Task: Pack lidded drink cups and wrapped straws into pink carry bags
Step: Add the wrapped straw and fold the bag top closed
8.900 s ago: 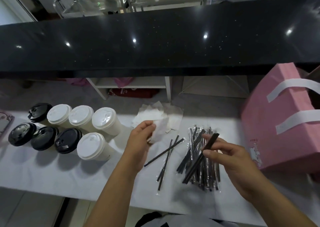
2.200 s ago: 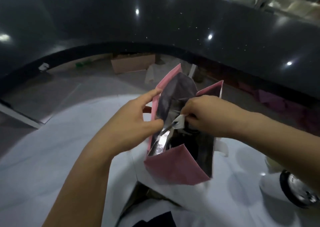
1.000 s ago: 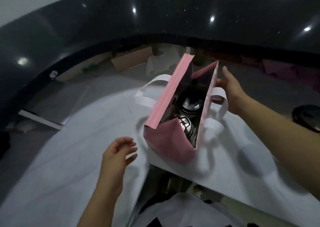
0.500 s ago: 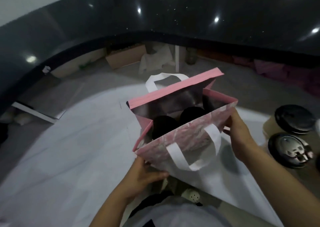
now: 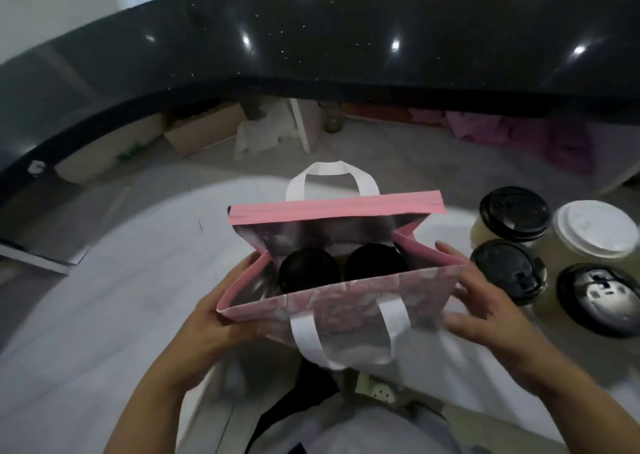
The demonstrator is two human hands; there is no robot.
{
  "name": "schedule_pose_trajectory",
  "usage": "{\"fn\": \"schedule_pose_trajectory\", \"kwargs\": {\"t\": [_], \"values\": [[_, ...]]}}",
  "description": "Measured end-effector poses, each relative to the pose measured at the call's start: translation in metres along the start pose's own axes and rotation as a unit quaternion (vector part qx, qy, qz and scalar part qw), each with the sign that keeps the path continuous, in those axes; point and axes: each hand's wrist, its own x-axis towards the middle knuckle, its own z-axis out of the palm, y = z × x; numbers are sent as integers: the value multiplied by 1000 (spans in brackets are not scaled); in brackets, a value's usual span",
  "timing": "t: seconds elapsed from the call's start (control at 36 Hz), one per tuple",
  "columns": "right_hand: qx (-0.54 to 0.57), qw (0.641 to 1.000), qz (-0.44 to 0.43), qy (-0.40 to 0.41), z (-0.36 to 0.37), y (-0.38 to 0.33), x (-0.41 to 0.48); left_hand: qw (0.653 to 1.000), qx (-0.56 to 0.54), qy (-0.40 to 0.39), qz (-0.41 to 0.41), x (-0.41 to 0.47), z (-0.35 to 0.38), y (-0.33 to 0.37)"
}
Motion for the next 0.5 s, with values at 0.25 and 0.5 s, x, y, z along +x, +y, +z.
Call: {"fn": "schedule_pose_trajectory", "kwargs": {"t": [0.25,0.5], "values": [[-114,987,-99,-53,-21,-26,44,997,43,4,59,16,-13,27],[-19,990,-132,-53,-30,-30,54,991,100,37,80,21,-6,38]]}}
